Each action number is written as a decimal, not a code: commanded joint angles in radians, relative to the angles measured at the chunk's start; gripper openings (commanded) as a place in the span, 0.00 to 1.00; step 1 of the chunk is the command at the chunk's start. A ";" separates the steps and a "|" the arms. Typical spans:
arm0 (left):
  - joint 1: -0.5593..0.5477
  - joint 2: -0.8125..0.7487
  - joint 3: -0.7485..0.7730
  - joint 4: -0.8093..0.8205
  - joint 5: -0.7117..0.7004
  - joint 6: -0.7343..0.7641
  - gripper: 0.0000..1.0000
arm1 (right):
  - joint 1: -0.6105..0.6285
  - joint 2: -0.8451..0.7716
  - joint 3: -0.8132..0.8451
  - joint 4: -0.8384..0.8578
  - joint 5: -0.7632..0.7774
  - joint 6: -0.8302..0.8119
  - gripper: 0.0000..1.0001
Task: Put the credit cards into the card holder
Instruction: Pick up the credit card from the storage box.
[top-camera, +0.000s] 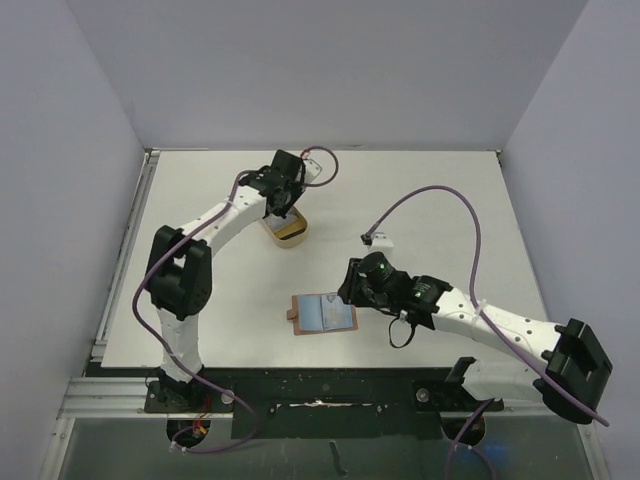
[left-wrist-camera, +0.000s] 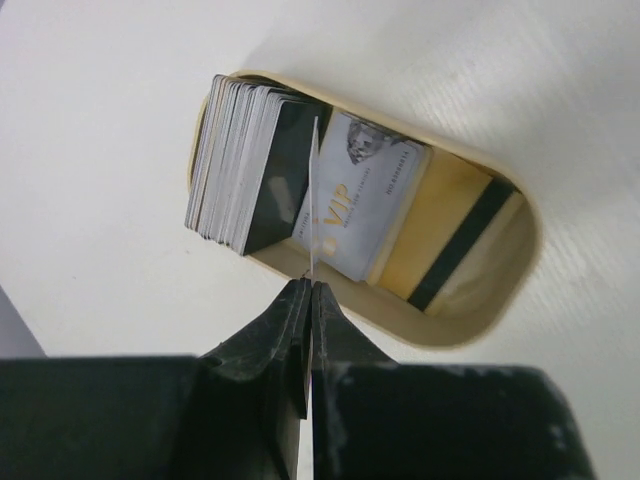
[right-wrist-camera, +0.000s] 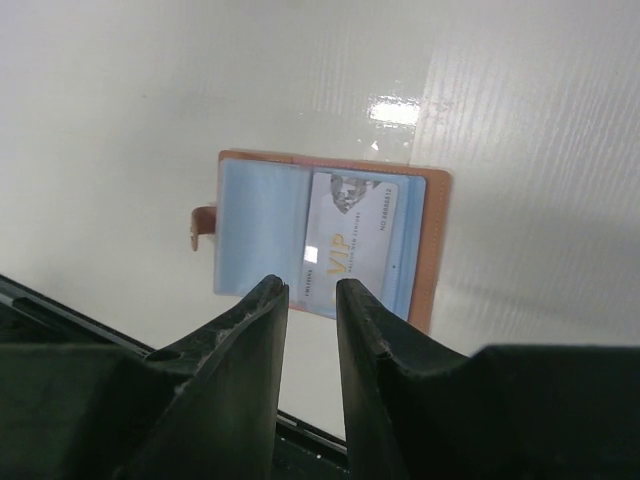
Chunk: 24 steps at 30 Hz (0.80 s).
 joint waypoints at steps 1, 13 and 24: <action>0.014 -0.213 0.016 -0.032 0.173 -0.209 0.00 | 0.014 -0.099 0.038 0.068 0.031 0.012 0.28; 0.219 -0.657 -0.490 0.330 0.920 -0.686 0.00 | 0.016 -0.192 0.005 0.282 -0.025 0.019 0.32; 0.222 -0.888 -0.876 0.690 1.235 -1.059 0.00 | 0.010 -0.221 -0.027 0.511 -0.063 0.080 0.51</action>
